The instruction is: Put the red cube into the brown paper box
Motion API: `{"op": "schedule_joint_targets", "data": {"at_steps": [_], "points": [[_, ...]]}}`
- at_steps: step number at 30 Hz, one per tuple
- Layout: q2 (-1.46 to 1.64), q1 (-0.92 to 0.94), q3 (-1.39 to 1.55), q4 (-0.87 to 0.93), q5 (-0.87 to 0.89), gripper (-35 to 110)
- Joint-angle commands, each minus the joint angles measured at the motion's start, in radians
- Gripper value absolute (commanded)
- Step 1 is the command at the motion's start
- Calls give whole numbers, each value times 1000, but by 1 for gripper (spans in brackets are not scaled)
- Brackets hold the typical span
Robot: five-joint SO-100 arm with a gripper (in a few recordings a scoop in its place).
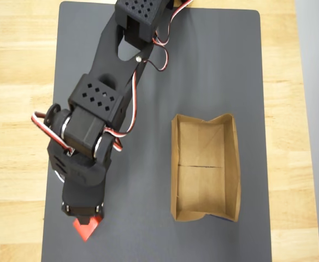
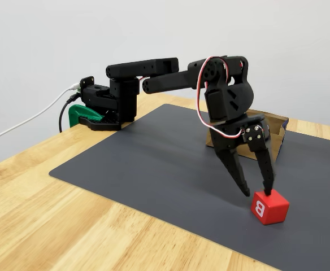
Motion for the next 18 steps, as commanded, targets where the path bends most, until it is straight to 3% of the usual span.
{"op": "schedule_joint_targets", "data": {"at_steps": [1,4,9,12,18], "points": [[41,23,-20,17,-17,9],[55,32,-20,8,28,31],[64,49,-20,0,84,37],[51,54,-20,-18,63,36],[32,54,-20,-43,-20,19]]}}
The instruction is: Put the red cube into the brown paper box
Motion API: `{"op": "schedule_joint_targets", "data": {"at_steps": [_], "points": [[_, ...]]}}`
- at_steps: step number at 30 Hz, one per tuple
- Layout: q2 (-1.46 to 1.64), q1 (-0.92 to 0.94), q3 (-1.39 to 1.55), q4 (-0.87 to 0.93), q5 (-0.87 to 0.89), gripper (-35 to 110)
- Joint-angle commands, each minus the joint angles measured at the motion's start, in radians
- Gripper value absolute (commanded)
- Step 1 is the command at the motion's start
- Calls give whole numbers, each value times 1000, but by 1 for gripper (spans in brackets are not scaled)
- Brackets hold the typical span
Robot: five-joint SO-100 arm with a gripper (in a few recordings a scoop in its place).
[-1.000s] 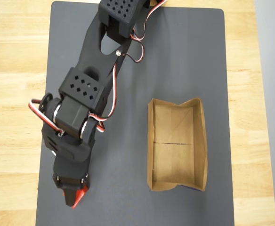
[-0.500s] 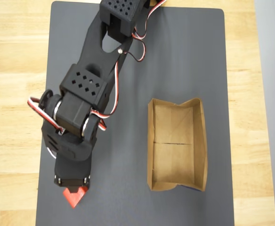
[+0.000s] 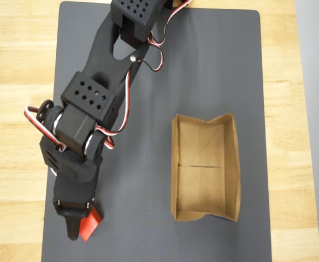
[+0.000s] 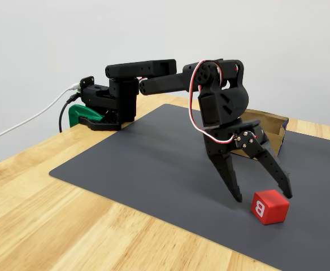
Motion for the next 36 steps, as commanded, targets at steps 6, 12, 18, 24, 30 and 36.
{"op": "schedule_joint_targets", "data": {"at_steps": [6,12,18,24,30,36], "points": [[17,29,-49,26,-23,22],[40,63,-49,31,-38,25],[35,80,-51,29,-66,25],[-23,64,-95,15,-89,23],[-38,35,-97,21,-114,18],[-41,12,-97,28,-160,19]]}}
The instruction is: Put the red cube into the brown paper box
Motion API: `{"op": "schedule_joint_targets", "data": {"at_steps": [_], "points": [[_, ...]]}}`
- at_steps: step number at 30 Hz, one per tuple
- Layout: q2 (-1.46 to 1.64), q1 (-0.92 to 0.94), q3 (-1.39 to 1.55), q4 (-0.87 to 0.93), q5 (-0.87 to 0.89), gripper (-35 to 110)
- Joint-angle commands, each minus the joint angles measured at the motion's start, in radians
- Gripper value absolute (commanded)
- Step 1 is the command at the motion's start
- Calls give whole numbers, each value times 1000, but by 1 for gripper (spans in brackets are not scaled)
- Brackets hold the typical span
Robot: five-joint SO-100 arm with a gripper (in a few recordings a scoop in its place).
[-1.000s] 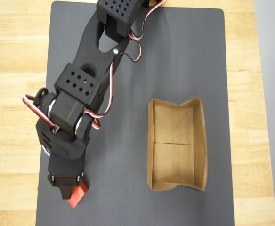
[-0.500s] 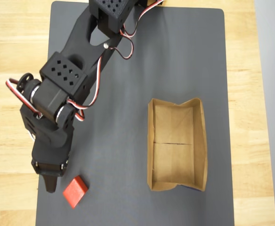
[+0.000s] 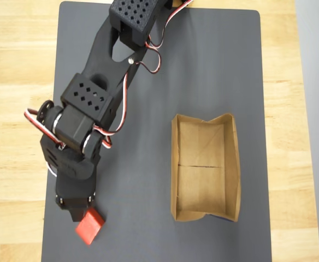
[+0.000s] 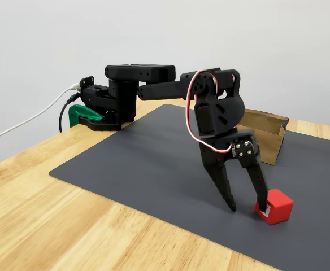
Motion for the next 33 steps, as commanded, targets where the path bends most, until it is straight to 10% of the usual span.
{"op": "schedule_joint_targets", "data": {"at_steps": [1,33], "points": [[26,-3,-49,8,-28,20],[34,-46,-49,-104,-9,32]]}}
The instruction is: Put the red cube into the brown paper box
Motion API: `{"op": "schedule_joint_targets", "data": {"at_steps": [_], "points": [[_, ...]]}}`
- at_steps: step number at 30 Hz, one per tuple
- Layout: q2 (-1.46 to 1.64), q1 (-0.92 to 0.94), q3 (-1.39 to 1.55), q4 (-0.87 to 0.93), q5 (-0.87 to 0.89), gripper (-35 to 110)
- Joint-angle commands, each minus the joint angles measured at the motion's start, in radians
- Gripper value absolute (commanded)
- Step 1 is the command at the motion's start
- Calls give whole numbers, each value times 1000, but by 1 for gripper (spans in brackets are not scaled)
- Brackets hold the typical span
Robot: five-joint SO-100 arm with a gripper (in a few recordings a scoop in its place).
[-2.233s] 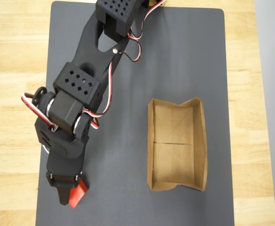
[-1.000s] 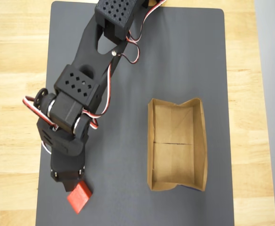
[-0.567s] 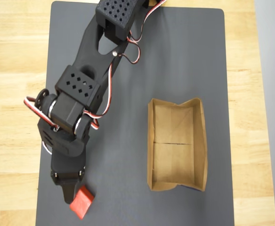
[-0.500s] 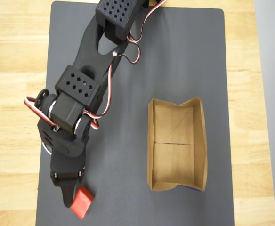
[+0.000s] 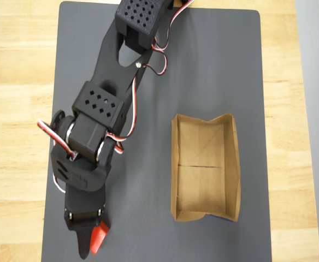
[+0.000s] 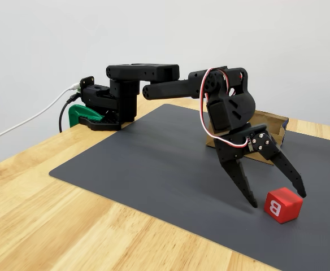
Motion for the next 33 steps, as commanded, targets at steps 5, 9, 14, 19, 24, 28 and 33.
{"op": "schedule_joint_targets", "data": {"at_steps": [5,9,14,19,24,28,33], "points": [[14,-20,-49,-9,-60,29],[11,-34,-49,-3,-110,25],[9,-38,-49,3,-135,27],[8,-40,-49,5,-138,33],[8,-40,-49,5,-149,31],[6,-44,-49,9,-169,23],[6,-44,-49,18,-196,15]]}}
